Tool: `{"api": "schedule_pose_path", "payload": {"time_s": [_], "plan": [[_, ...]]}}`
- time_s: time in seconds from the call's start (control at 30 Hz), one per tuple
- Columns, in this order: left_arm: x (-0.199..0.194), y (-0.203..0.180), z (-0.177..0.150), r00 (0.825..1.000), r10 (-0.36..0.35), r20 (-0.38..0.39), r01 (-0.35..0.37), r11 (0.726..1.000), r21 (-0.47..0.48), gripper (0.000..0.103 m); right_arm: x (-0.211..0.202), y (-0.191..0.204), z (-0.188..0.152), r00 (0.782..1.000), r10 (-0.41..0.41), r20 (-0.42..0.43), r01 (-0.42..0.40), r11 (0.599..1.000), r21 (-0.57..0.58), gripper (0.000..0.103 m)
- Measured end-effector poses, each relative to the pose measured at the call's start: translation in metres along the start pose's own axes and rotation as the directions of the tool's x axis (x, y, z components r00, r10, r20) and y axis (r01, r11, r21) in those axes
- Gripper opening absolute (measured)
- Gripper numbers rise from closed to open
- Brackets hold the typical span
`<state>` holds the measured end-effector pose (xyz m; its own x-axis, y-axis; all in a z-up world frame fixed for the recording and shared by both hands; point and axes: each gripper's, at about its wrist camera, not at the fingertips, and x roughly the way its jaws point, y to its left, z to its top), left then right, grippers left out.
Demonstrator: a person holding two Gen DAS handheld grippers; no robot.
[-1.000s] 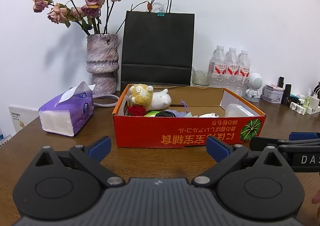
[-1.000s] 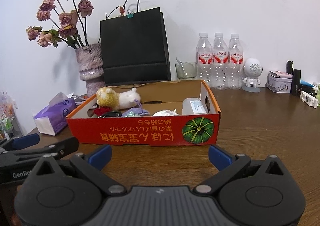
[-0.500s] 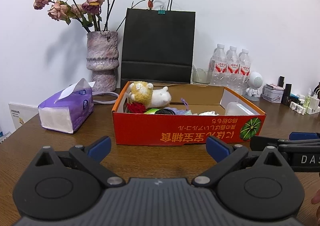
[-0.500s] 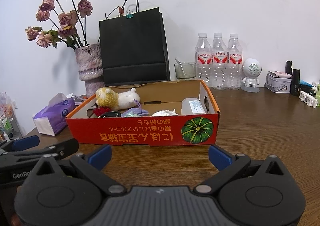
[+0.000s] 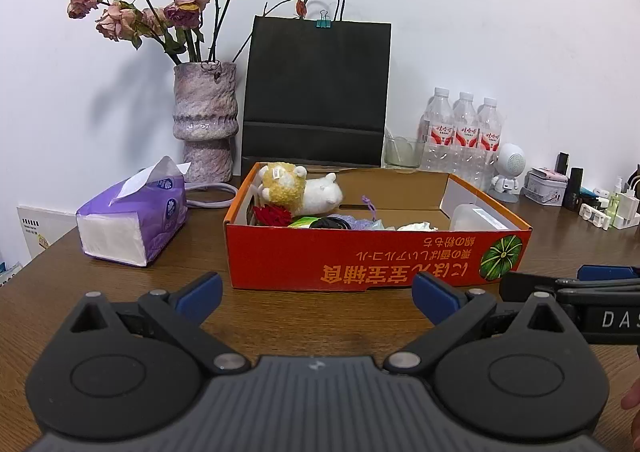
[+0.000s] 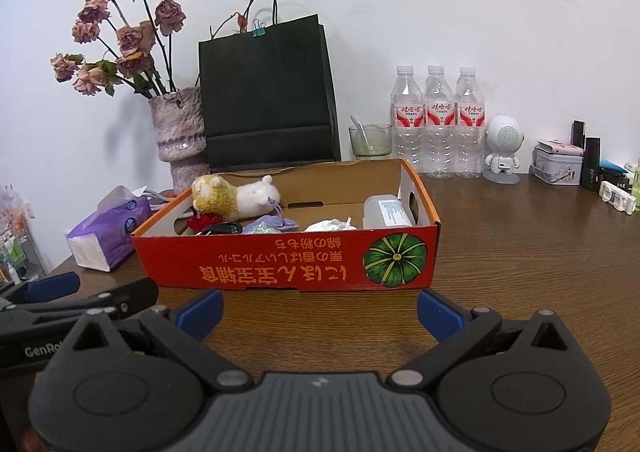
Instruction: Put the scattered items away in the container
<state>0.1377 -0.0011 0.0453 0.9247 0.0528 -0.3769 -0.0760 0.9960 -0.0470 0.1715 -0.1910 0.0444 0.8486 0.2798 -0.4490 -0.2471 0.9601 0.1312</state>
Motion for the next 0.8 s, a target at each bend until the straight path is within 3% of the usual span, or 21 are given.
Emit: {"api": "schedule_pose_path", "payload": {"time_s": [0.8], "plan": [[0.0012,0.0013,-0.0030,1.000,0.004,-0.002,-0.004,1.000,-0.003,0.103,0.0009,0.0031,-0.0011,1.000,-0.009,-0.008,0.009,1.000,-0.013,0.103]]}}
